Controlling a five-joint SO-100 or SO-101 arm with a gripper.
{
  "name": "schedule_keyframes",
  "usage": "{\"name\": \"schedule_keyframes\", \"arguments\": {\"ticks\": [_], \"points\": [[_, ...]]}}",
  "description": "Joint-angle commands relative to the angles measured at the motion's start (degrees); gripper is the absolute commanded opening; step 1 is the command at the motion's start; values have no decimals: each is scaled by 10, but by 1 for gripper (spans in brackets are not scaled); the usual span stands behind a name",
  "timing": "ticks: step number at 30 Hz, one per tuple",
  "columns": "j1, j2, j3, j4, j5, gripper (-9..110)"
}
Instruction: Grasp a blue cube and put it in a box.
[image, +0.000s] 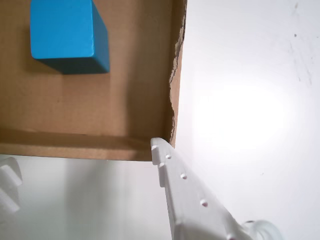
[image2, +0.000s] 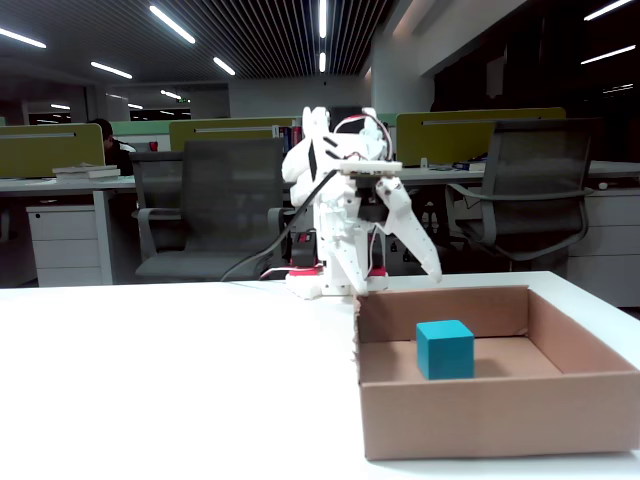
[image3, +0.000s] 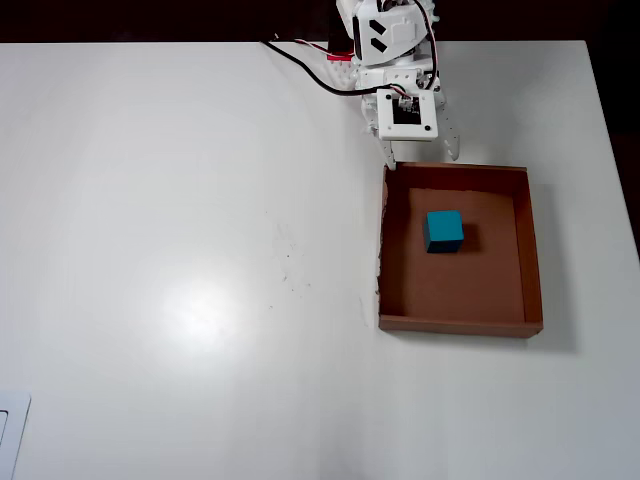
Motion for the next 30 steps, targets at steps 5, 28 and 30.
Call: {"name": "schedule_keyframes", "arguments": {"ticks": [5,28,30], "points": [[0,-6,-4,35,1,33],[-40,-6,-4,92,1,33],[-40,-6,-4,92,1,33]]}}
